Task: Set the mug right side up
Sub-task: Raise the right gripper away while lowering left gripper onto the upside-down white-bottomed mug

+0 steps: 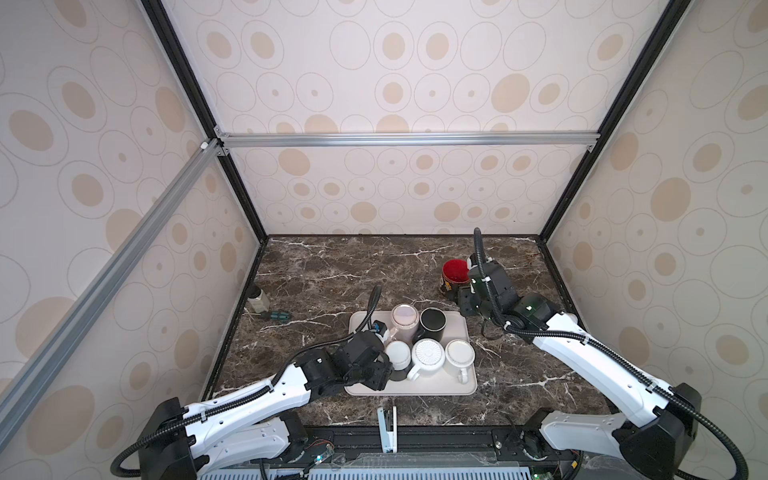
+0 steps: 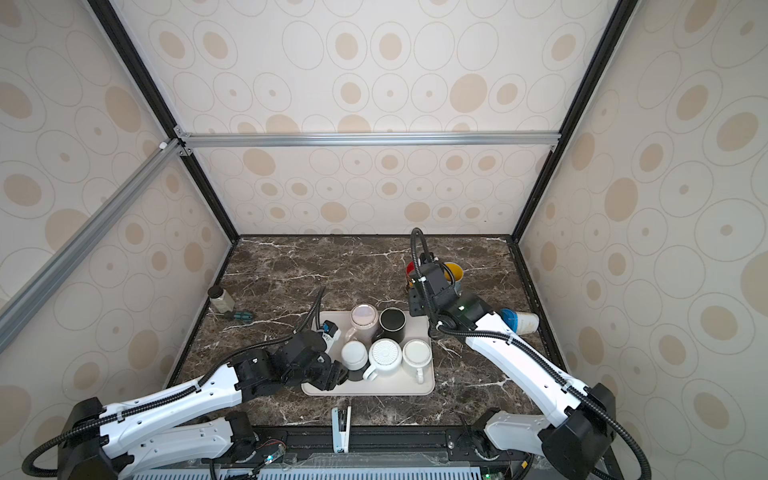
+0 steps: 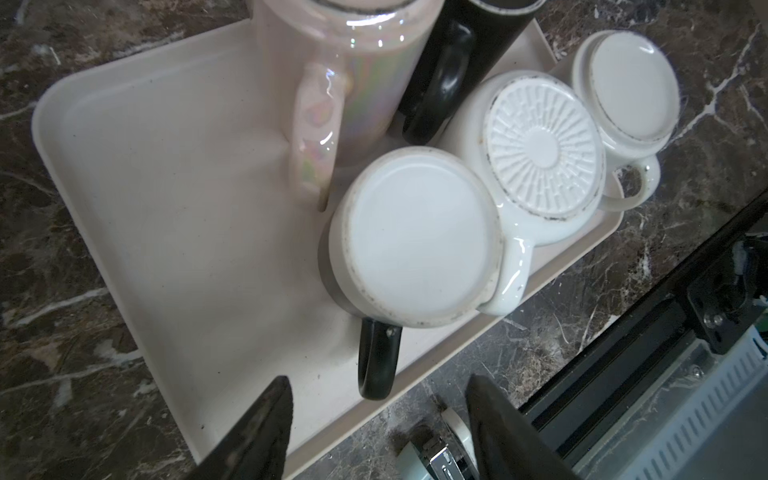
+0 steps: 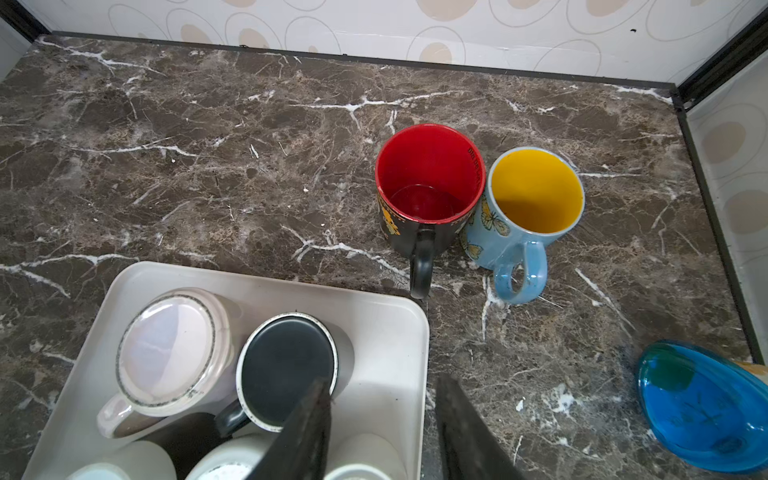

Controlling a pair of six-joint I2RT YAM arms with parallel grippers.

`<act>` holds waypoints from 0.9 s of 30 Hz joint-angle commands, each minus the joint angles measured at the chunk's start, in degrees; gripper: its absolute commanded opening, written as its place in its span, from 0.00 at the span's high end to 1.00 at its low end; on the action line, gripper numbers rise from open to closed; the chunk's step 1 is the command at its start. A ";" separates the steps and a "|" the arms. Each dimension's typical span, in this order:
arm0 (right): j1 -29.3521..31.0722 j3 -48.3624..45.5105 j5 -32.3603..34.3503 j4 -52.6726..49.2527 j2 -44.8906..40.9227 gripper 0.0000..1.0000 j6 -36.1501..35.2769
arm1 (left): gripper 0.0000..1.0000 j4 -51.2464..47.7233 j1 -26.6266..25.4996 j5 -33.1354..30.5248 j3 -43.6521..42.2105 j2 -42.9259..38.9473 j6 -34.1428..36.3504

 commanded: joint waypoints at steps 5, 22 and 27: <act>1.08 -1.57 1.26 -0.78 -2.16 0.56 1.29 | 0.41 1.29 -1.63 -2.39 0.72 1.09 -3.54; 1.90 -3.89 1.08 0.12 -2.76 0.56 3.02 | 0.47 10.41 -2.58 -4.99 -5.00 4.30 -6.43; 1.92 -4.23 1.24 0.24 -2.98 0.56 3.26 | 0.51 12.33 -2.58 -5.07 -5.86 6.26 -6.45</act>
